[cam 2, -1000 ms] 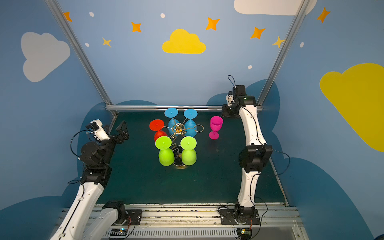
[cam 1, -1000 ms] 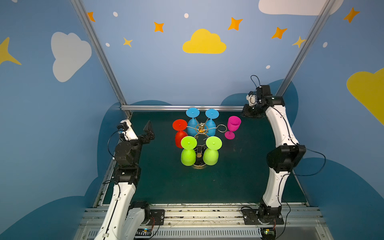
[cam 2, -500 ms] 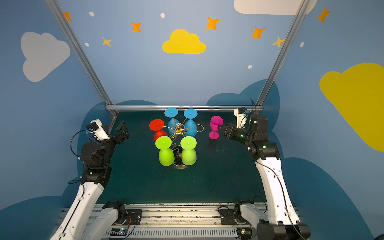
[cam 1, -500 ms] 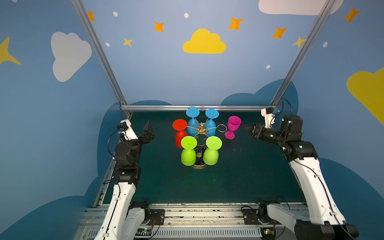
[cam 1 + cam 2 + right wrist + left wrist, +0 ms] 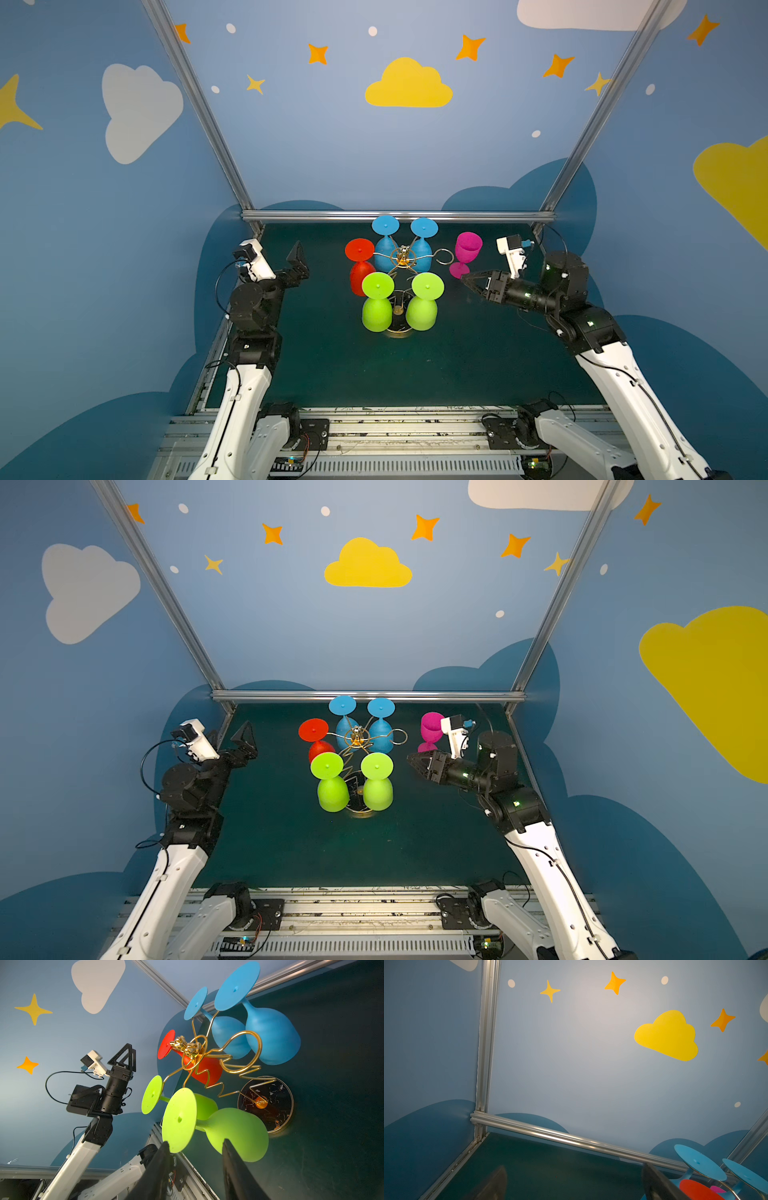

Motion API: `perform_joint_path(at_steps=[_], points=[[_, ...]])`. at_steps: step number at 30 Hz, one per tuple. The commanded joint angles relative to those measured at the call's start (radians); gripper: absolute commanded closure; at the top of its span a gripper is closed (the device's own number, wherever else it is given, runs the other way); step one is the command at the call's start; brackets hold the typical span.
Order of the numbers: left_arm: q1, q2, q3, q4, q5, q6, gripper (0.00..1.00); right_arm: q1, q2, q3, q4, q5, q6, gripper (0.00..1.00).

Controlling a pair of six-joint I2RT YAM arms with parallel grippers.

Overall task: Take the wine glass off the wine glass rack
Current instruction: 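Reach the right gripper to the lime-green glass base on the rack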

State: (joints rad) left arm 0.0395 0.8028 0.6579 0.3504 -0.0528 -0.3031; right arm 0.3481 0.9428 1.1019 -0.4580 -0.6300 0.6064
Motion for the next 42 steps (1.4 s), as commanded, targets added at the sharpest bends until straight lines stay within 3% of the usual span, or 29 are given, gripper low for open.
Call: perform_joint_path(at_steps=[1, 21, 26, 31, 42], points=[[0.005, -0.01, -0.003, 0.002, -0.005, -0.004, 0.0, 0.044, 0.014, 0.009, -0.019, 0.056, -0.014, 0.58], [0.004, -0.008, -0.004, 0.002, -0.001, -0.008, 0.0, 0.188, 0.124, 0.015, 0.079, 0.104, 0.034, 0.6], [0.005, -0.008, -0.004, 0.002, -0.001, -0.008, 0.0, 0.192, 0.139, 0.014, 0.093, 0.112, 0.041, 0.67], [0.004, -0.008, -0.004, 0.002, -0.001, -0.007, 0.0, 0.192, 0.142, 0.016, 0.096, 0.126, 0.048, 0.82], [0.005, -0.011, -0.004, 0.004, 0.002, -0.009, 0.0, 0.188, 0.134, 0.026, 0.138, 0.097, 0.1, 0.96]])
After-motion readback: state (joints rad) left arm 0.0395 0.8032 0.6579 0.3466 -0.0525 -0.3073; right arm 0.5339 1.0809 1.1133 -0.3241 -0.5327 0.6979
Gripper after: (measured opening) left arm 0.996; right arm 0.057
